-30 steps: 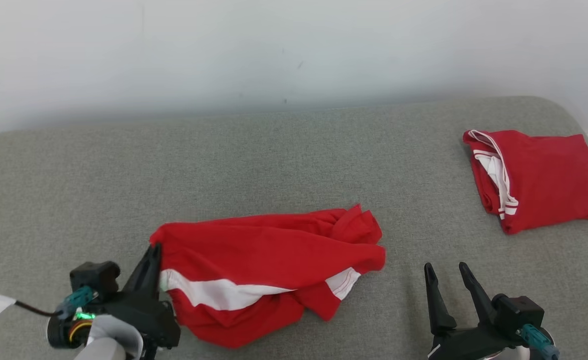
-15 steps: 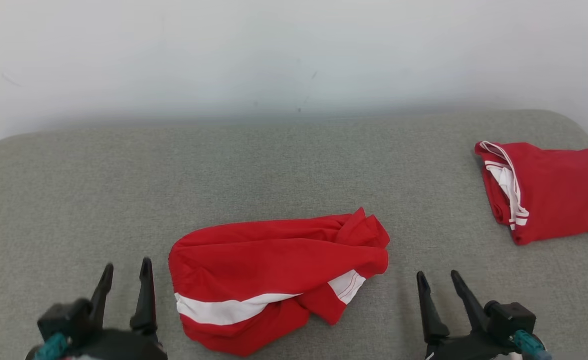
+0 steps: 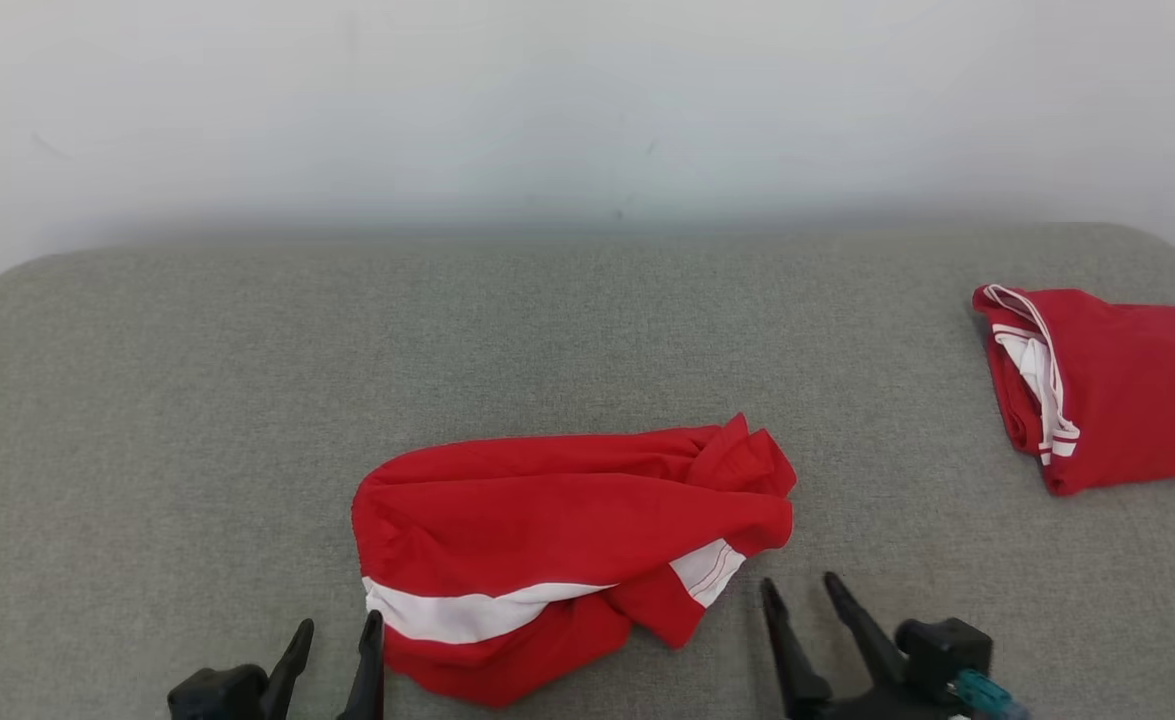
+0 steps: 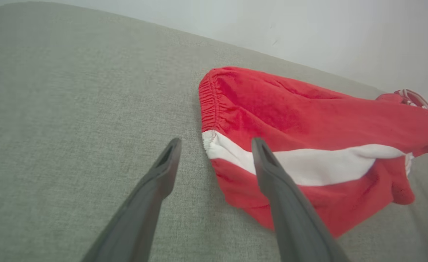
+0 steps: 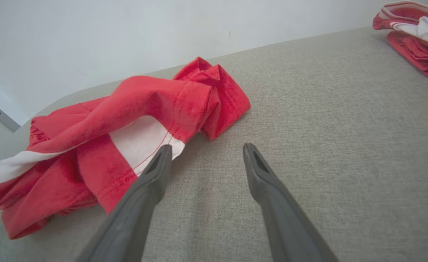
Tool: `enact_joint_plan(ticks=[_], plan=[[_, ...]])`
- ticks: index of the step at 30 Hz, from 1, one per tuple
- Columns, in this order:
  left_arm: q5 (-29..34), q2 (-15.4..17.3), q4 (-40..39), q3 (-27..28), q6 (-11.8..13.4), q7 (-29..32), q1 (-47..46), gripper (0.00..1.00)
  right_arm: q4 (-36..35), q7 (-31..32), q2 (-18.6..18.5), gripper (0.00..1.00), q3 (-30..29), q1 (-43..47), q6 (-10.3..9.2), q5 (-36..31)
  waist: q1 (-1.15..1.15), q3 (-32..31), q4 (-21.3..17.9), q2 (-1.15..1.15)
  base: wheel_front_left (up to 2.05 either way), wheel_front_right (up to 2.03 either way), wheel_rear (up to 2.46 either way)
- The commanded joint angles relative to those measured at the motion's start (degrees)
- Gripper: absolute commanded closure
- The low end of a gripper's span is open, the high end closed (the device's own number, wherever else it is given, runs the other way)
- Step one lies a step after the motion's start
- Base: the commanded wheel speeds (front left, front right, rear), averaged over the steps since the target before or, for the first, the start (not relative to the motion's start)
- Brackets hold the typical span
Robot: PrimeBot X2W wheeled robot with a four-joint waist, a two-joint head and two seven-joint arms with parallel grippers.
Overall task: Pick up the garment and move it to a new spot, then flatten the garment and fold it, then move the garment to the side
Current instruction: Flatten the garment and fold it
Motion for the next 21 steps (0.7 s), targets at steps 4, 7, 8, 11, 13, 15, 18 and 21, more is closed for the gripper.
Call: enact_joint_plan(ticks=[4, 7, 8, 11, 13, 15, 18, 21], plan=[[-1.53, -1.6, 7.16, -0.11, -2.42, -0.43, -4.47, 0.0, 2.98, 0.2, 0.01, 0.0, 4.79, -2.82, -0.12, 2.72, 0.01, 0.95, -1.04, 0.0, 0.0, 0.0, 0.0], [-1.36, -2.05, 11.96, -0.34, -3.78, -0.41, -7.3, 0.0, 5.38, 0.22, 0.04, 0.0, 7.69, -4.77, -0.12, 4.76, 0.01, 1.38, -1.56, 0.0, 0.0, 0.0, 0.0], [-1.52, -2.24, 13.62, -0.51, -4.27, 0.01, -8.13, 0.0, 6.15, 0.19, 0.08, 0.0, 8.71, -5.42, -0.12, 5.63, 0.01, 1.49, -1.66, 0.0, 0.0, 0.0, 0.0], [-1.25, -2.28, 16.45, -0.76, -5.14, 0.06, -9.99, 0.0, 7.56, 0.14, 0.08, 0.0, 10.77, -6.6, -0.12, 7.63, 0.01, 1.76, -1.82, 0.0, 0.0, 0.0, 0.0], [-1.22, -2.68, 20.75, -1.09, -6.41, 0.09, -12.55, 0.0, 9.35, 0.05, 0.06, 0.0, 13.74, -8.51, -0.12, 10.66, 0.01, 2.21, -2.08, 0.0, 0.0, 0.0, 0.0], [-1.45, -3.09, 23.52, -1.35, -7.28, 0.39, -14.07, 0.0, 10.53, -0.02, 0.08, 0.0, 15.69, -9.89, -0.12, 12.37, 0.01, 2.43, -2.13, 0.0, 0.0, 0.0, 0.0], [-1.65, -3.81, 27.09, -1.85, -8.49, 0.2, -16.05, 0.0, 12.59, -0.08, 0.07, 0.0, 18.01, -11.8, -0.12, 14.5, 0.01, 2.67, -2.14, 0.0, 0.0, 0.0, 0.0], [-2.7, -5.39, 29.88, -2.18, -9.99, 0.29, -17.39, 0.0, 13.57, -0.11, 0.1, 0.0, 19.92, -13.44, -0.12, 17.35, 0.01, 2.78, -2.03, 0.0, 0.0, 0.0, 0.0]])
